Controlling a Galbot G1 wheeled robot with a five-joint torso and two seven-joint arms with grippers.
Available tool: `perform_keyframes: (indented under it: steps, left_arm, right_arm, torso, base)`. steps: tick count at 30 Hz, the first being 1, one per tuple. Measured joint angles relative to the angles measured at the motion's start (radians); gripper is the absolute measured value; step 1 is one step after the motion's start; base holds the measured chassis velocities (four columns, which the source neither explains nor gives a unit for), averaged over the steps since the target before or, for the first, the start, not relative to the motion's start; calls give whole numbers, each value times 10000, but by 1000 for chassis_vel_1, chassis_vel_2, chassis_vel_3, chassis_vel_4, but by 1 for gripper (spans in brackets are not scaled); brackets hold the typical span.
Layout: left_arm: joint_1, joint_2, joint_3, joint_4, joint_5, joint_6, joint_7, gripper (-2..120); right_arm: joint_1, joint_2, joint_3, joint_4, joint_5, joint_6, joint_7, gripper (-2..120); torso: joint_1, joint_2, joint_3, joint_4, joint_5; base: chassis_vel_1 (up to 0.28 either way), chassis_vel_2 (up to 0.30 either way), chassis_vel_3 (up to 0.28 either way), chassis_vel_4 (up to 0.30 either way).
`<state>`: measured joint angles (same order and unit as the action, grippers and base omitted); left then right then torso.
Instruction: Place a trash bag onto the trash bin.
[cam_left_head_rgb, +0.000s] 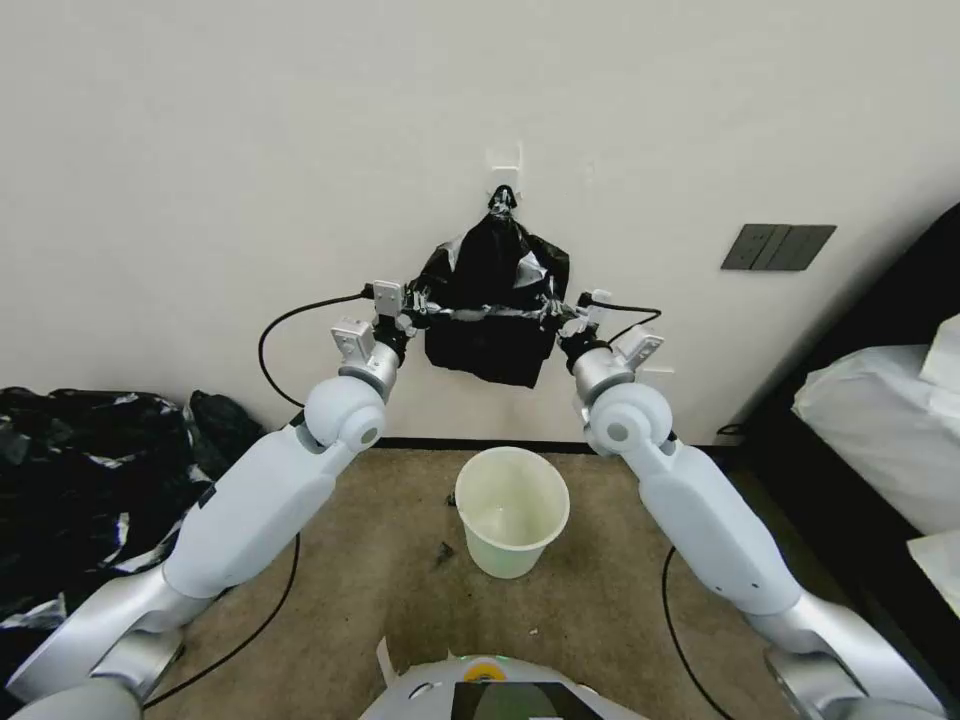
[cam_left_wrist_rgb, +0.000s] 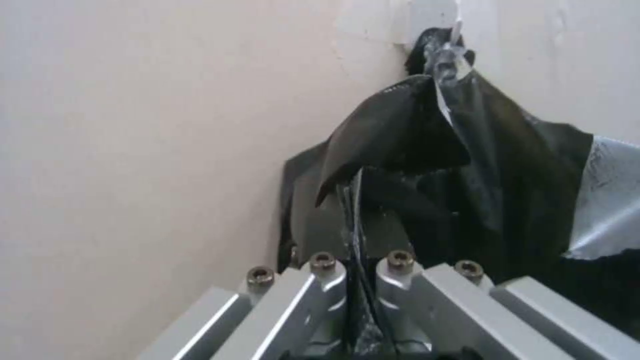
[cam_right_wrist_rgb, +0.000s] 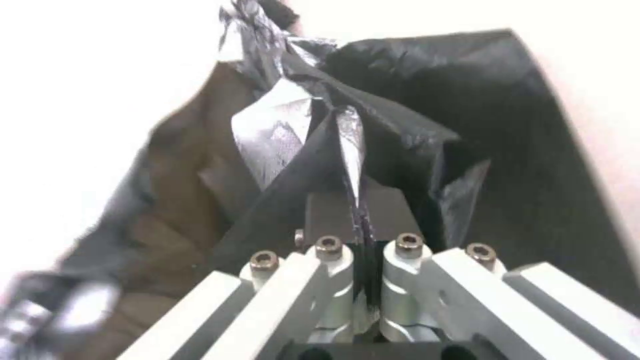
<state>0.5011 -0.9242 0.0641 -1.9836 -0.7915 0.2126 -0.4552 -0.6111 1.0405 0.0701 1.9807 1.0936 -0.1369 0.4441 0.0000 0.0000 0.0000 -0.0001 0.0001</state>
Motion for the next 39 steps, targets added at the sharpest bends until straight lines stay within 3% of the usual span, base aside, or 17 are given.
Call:
perform_keyframes:
  steps: [7, 10, 19, 33, 39]
  left_arm:
    - [75, -127, -86, -128, -1027, -484, 27, 0]
    - [75, -220, -269, -232, -2180, -779, 70, 0]
    - [224, -287, -614, -397, -4018, -1106, 81, 0]
    - [57, -108, -632, -1144, -5162, -1182, -128, 0]
    - [836, 214, -726, -1730, -5264, -1148, -156, 0]
  right_arm:
    - [-256, 426, 585, 352, 2031, 460, 49, 0]
    - [-253, 654, 851, 489, 3083, 685, 228, 0]
    - [-243, 924, 1202, 695, 4485, 951, 426, 0]
    - [-435, 466, 1803, 1607, 5672, 1185, 598, 0]
    - [-1410, -27, 2022, 2353, 5916, 1133, 879, 0]
  torso:
    - [0, 0, 0, 1, -1]
    - [0, 0, 0, 2, -1]
    - [0, 0, 0, 2, -2]
    - [0, 0, 0, 1, -1]
    - [-1, 0, 1, 2, -1]
  base:
    - [0, 0, 0, 0]
    - [0, 0, 0, 0]
    - [0, 0, 0, 0]
    - [0, 0, 0, 0]
    - [0, 0, 0, 0]
